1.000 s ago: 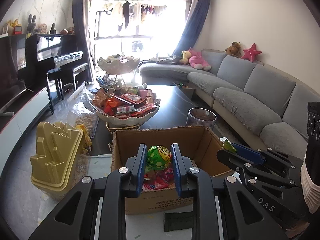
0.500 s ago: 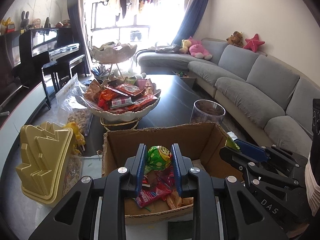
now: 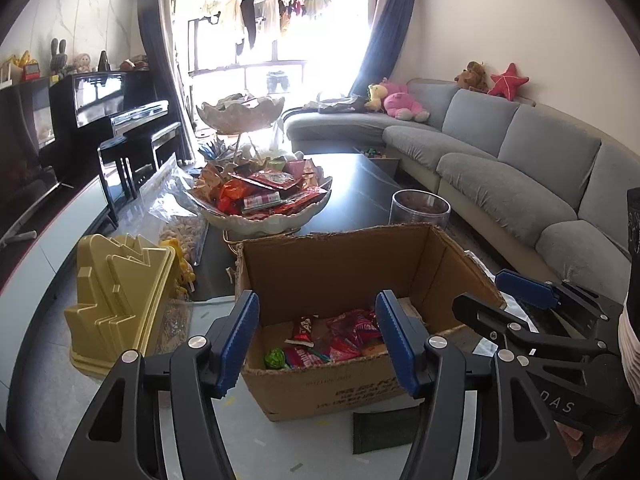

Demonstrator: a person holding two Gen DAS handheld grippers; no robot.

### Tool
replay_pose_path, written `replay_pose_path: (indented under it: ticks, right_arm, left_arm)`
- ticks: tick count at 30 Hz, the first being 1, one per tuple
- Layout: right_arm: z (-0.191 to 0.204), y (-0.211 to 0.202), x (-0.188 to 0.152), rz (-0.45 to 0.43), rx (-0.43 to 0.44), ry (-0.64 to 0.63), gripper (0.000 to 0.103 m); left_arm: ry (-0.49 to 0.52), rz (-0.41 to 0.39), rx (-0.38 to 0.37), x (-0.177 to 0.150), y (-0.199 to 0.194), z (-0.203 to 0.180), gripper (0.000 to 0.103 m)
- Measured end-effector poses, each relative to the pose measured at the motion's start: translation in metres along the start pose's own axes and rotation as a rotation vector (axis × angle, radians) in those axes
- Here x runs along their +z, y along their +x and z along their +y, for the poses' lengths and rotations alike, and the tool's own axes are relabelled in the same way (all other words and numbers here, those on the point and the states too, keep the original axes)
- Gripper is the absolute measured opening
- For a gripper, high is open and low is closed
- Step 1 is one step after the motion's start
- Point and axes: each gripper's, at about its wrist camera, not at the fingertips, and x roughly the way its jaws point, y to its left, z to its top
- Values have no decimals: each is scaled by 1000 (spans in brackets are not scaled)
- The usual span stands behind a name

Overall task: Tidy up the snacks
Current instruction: 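Lift both snacks into the cardboard box and open both grippers, then return both tools to the COSTA packet and dark green packet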

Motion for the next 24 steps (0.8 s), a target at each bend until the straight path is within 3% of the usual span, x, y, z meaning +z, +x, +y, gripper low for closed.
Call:
replay_pose_path:
  ticks: [7,24]
  right_arm:
    - [10,-21,-21,9,-17,-14,66]
    - [23,-39,-88,115,-6,-47,66]
  left_arm:
    - [17,8,-3,-23,-24,1,63]
    - [48,133,-46,-98,-41,-3,63]
